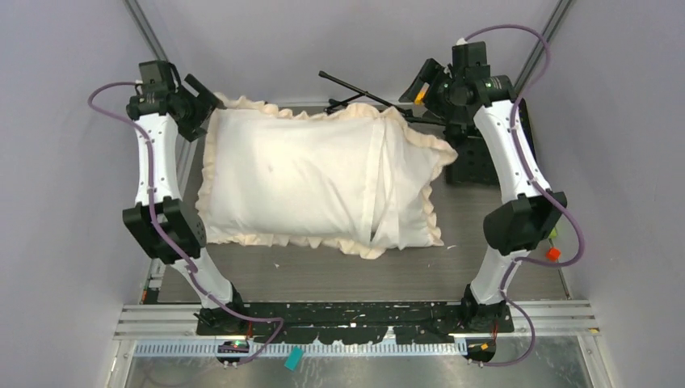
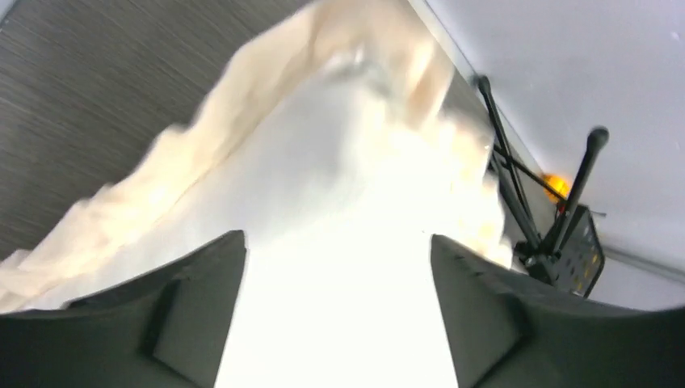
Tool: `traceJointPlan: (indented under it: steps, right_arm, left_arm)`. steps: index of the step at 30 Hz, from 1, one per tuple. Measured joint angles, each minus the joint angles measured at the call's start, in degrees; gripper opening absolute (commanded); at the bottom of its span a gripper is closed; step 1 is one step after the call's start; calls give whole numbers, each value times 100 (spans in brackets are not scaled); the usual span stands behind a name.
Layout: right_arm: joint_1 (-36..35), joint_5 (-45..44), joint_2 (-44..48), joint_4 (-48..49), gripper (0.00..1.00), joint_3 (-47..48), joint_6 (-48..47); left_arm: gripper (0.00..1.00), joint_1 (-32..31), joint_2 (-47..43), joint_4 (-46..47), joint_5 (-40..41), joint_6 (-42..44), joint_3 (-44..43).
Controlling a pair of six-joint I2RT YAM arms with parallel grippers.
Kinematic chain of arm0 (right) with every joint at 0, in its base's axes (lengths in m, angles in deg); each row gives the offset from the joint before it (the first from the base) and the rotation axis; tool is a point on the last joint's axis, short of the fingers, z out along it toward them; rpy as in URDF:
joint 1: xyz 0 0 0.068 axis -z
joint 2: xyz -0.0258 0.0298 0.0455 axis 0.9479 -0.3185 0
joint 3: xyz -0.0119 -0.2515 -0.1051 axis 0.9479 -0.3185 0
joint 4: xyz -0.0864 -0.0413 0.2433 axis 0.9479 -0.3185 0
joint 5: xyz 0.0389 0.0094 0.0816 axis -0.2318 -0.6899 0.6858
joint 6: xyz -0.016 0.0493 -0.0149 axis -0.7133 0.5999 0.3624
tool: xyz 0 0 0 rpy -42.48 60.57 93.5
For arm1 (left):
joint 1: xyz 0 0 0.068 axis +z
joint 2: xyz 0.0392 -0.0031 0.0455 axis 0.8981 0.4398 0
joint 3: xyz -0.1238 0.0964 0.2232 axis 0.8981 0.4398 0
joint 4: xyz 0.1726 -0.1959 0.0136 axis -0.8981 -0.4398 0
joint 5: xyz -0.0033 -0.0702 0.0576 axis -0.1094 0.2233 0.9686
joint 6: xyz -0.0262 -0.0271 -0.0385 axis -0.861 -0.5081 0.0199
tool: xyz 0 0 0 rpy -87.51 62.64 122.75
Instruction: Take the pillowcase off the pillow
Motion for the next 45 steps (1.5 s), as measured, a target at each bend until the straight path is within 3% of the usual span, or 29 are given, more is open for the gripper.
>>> traceJointPlan:
  steps: [2,5,13,17,23,29,39,45]
  right_arm:
    - [46,-184,-328,-13,90,295,-251]
    - [85,-407,-66,-103,90,155,-573]
    - [81,-411,2385,605,90,-1786,-907]
    - [44,-203,2824,988,90,-2695,-863]
    - [-422,-114,2610,1408,87,-4103,-752]
    - [-988,-262,2363,1711,79,-4323,-756]
    - [-1106,-791,2120,2096,73,-4430,-780]
    - [-1106,-680,1993,2249,70,-4778,-785]
  left_arm:
    - [100,-66,433,-52,162,127,-350]
    - [100,-225,232,-118,350,262,-361]
    - [99,-756,-2465,369,262,485,990]
    - [99,-1895,-3099,442,503,745,1626]
    - [99,-3523,-2544,487,1274,1078,2079]
    - [99,-4645,-1836,518,2096,1381,2168]
    - [100,-5246,-901,828,2240,2118,1602]
    - [100,-5569,-109,979,2135,2356,955]
